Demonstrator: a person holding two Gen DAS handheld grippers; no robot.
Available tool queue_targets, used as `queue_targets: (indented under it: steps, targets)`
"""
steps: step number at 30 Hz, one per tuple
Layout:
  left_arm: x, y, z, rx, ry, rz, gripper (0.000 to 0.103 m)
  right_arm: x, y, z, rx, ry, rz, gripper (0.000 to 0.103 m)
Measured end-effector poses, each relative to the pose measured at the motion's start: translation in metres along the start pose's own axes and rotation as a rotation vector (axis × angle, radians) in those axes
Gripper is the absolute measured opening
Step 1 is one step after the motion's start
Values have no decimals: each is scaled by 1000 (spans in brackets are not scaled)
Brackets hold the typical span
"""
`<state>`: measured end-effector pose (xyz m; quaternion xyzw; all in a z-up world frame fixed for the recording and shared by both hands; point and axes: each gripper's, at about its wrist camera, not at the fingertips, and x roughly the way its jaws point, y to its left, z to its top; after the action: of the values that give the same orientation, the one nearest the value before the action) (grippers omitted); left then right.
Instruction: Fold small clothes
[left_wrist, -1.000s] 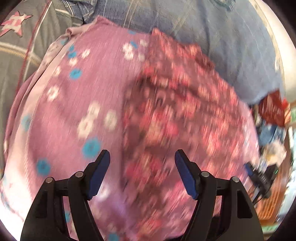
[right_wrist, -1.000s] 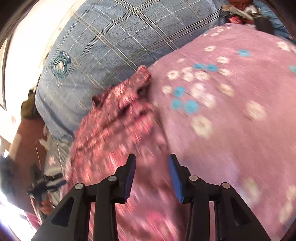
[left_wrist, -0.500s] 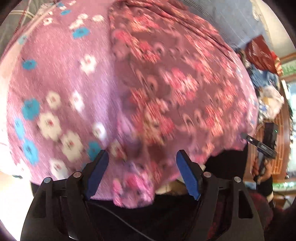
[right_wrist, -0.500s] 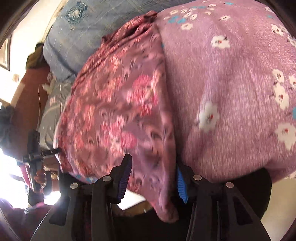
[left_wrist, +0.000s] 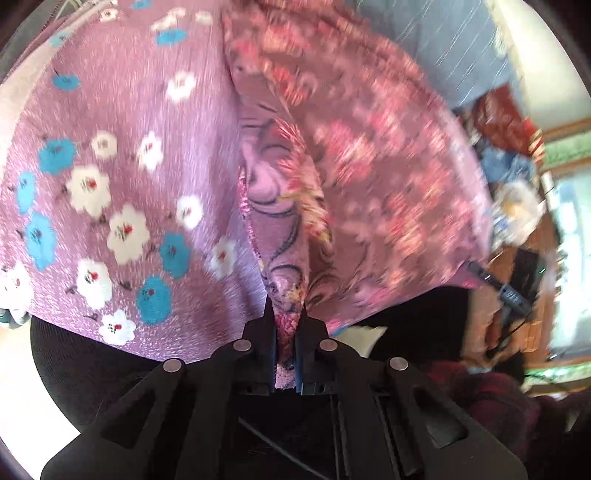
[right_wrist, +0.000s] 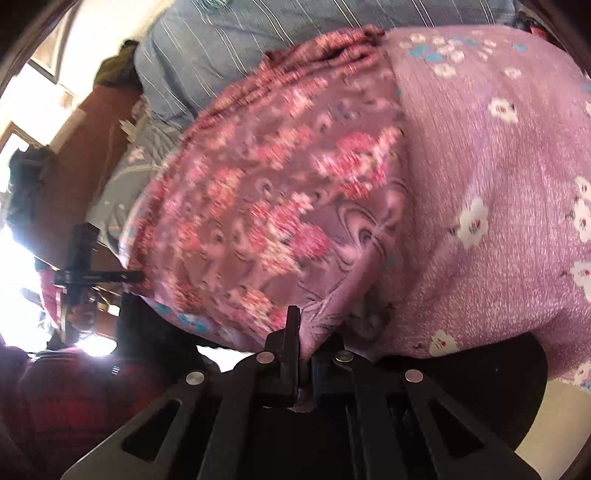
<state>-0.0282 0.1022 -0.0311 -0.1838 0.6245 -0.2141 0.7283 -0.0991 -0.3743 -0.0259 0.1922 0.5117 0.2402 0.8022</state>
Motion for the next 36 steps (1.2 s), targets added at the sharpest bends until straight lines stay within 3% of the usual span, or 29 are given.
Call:
queue_targets:
  steps: [5, 12, 17, 26, 33, 36]
  targets:
    - [-36, -4, 19, -29, -145, -143, 4, -24, 5, 22, 65, -149, 96, 4]
    - [-47, -5, 66, -87, -253, -223, 4, -34, 1, 58, 95, -244, 155, 4]
    - [-44, -9, 115, -126, -325, -221, 4, -27, 1, 108, 106, -343, 184, 4]
    - [-26, 9, 246, -219, -390, -183, 4, 15, -37, 229, 192, -422, 179, 4]
    - [14, 10, 353, -234, -321, -37, 5, 70, -80, 301, 338, -414, 166, 4]
    - [23, 31, 387, -351, -257, -36, 8, 84, -106, 323, 492, -440, 217, 9]
